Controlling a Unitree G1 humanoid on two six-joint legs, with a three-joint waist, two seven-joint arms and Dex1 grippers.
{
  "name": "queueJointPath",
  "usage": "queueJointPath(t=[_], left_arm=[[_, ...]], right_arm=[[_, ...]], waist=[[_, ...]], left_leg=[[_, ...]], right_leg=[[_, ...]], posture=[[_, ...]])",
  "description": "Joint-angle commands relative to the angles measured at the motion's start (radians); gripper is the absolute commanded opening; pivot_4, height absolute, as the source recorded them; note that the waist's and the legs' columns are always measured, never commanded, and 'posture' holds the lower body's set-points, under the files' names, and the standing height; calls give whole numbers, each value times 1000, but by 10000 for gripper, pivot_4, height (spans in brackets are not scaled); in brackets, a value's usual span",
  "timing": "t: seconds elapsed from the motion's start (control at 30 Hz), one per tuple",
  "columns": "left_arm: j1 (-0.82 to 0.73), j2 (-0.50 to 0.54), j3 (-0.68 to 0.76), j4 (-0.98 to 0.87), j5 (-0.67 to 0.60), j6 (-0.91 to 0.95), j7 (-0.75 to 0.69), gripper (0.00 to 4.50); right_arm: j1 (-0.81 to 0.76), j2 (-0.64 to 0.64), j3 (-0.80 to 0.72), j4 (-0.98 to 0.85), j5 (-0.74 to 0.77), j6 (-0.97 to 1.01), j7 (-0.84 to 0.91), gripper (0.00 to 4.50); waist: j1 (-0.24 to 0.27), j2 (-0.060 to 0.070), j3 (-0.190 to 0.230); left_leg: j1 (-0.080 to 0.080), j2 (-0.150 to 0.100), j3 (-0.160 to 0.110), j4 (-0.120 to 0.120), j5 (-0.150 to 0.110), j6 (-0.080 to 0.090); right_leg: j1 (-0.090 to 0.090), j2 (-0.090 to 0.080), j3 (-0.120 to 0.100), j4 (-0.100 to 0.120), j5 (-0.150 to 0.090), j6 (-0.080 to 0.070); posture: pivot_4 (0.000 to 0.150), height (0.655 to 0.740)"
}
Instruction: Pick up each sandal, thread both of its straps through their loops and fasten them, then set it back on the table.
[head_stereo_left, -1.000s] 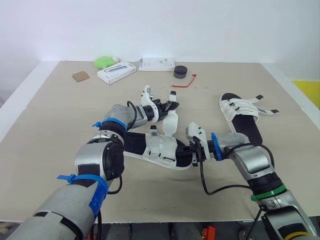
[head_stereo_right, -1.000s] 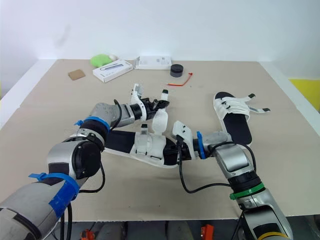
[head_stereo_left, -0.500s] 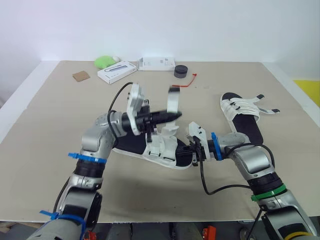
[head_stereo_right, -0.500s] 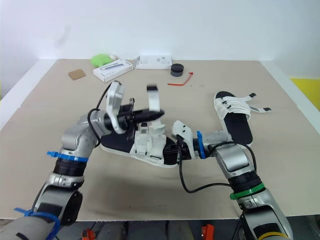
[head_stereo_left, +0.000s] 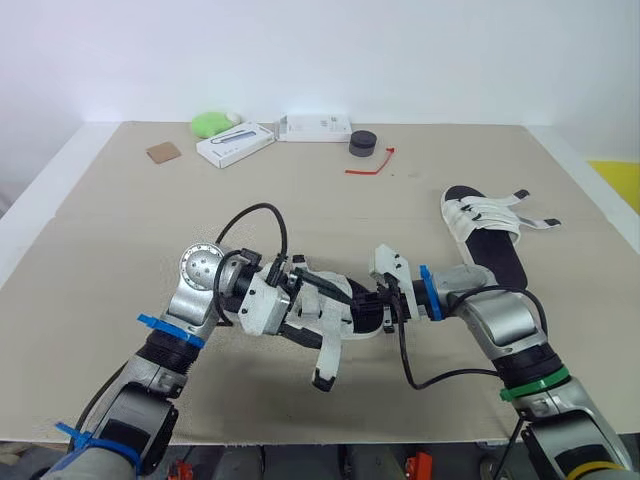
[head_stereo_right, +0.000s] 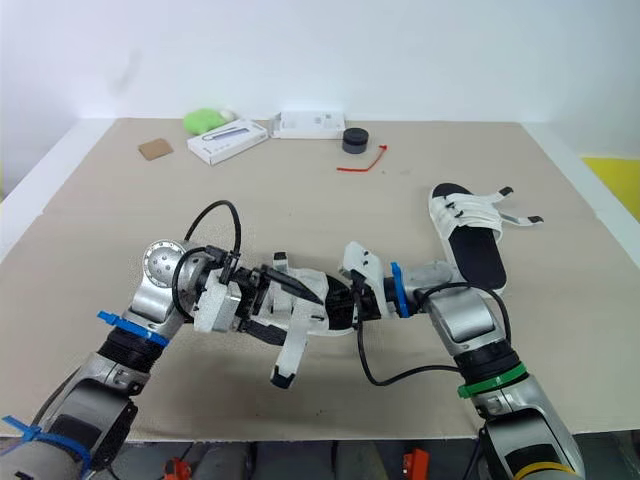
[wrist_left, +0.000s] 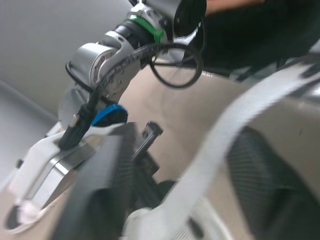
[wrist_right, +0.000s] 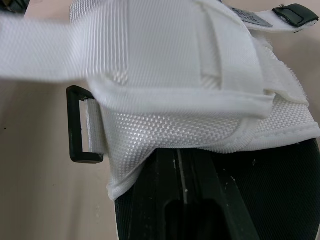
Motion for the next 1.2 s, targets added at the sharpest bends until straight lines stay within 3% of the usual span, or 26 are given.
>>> queueJointPath(t=[0.03,0.13,0.27,0.4,0.47,0.6,0.73,1.03,1.2], left_arm=[[-25,38,-3,-4,-17,-20,-5,36934],[-3,142,-41,-78,-61,77,-5,36934],[73,433,-145,-214,-72,375,-5,36934],[115,488,-121,-311,-130,679,23,36934],[132,504,-98,-407,-263,973,108,36934],[137,446,-64,-491,-464,1435,339,36934],[113,336,-37,-468,-517,1670,516,36934],[15,174,-4,-396,-537,1904,680,36934],[-10,136,12,-386,-553,1972,694,36934]], right_arm=[[36,-13,45,38,-29,27,-4,0],[40,-17,45,31,-27,30,-3,0],[38,-20,46,34,-27,30,1,0],[38,-20,46,33,-26,31,3,0],[38,-19,50,34,-26,30,4,0],[37,-15,54,33,-25,32,1,0],[41,-16,54,24,-23,36,0,0],[57,-21,45,1,-18,49,-13,0],[68,-23,38,-11,-17,54,-22,0]], waist=[[0,0,0],[0,0,0],[-3,1,0],[9,0,0],[9,-1,1],[7,-1,1],[5,-1,1],[4,-1,1],[6,-1,1]], left_leg=[[0,0,0,0,0,0],[0,0,0,0,0,0],[0,1,0,-2,-1,2],[1,0,0,-2,-3,5],[0,0,0,0,-3,5],[1,1,0,0,-3,5],[1,1,0,0,-3,6],[1,1,0,0,-3,6],[1,1,0,0,-4,6]], right_leg=[[0,0,0,0,0,0],[0,0,0,0,0,0],[-1,1,1,1,1,3],[0,1,1,1,-4,-1],[0,1,1,1,-4,-1],[0,2,2,2,-4,-2],[0,3,3,2,-4,-1],[0,4,4,2,-4,0],[0,4,4,2,-2,3]], posture=[[1500,7400],[1500,7400],[1500,7400],[1500,7400],[1500,7400],[1500,7400],[1500,7400],[1500,7400],[1500,7400]])
